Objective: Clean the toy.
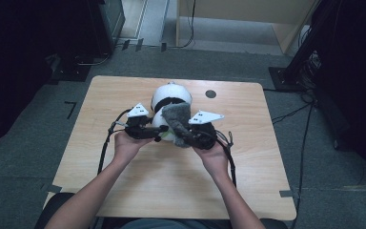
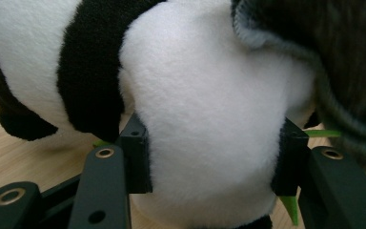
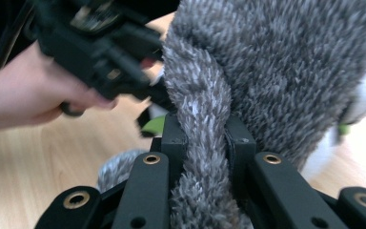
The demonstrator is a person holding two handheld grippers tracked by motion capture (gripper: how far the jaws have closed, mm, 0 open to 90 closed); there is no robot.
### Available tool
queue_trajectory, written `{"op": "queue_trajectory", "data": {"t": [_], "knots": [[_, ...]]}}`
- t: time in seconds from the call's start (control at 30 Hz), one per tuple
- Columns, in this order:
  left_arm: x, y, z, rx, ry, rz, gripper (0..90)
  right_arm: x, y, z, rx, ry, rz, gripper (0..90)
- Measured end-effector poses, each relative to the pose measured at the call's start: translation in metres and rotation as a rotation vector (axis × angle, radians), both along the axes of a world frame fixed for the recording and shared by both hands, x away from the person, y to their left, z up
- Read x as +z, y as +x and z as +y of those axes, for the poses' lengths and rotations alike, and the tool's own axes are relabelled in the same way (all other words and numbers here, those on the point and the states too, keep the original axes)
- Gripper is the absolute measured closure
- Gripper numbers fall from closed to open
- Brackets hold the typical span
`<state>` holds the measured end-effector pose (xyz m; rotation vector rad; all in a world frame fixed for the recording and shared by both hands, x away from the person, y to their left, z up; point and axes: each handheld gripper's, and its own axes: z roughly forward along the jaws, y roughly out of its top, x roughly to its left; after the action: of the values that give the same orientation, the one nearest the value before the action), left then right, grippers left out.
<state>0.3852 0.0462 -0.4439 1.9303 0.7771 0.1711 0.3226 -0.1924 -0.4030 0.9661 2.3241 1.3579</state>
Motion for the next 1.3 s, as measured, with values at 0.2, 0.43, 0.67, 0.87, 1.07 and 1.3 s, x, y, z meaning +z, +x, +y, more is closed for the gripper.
{"op": "queue_trajectory", "data": {"t": [0.2, 0.43, 0.67, 0.87, 1.07, 1.3], "knots": [[0.003, 0.002, 0.005, 0.005, -0.036, 0.034, 47.8, -0.023, -0.004, 0.023, 0.065, -0.138, -0.021, 76.4], [0.005, 0.004, 0.010, 0.013, -0.042, 0.033, 47.9, -0.043, 0.000, 0.026, 0.077, -0.166, 0.009, 76.8], [0.005, 0.004, 0.011, 0.023, -0.042, 0.037, 47.8, -0.059, 0.013, 0.012, 0.067, -0.131, 0.055, 76.6], [0.004, 0.005, 0.011, 0.026, -0.029, 0.041, 47.9, -0.068, 0.018, 0.010, 0.063, -0.128, 0.080, 76.6], [0.008, 0.005, 0.016, 0.021, -0.079, 0.039, 47.8, -0.075, 0.023, 0.003, 0.027, -0.197, 0.103, 76.6], [0.009, 0.003, 0.017, -0.001, -0.077, 0.025, 47.7, -0.075, 0.032, -0.018, -0.058, -0.210, 0.144, 76.8]]}}
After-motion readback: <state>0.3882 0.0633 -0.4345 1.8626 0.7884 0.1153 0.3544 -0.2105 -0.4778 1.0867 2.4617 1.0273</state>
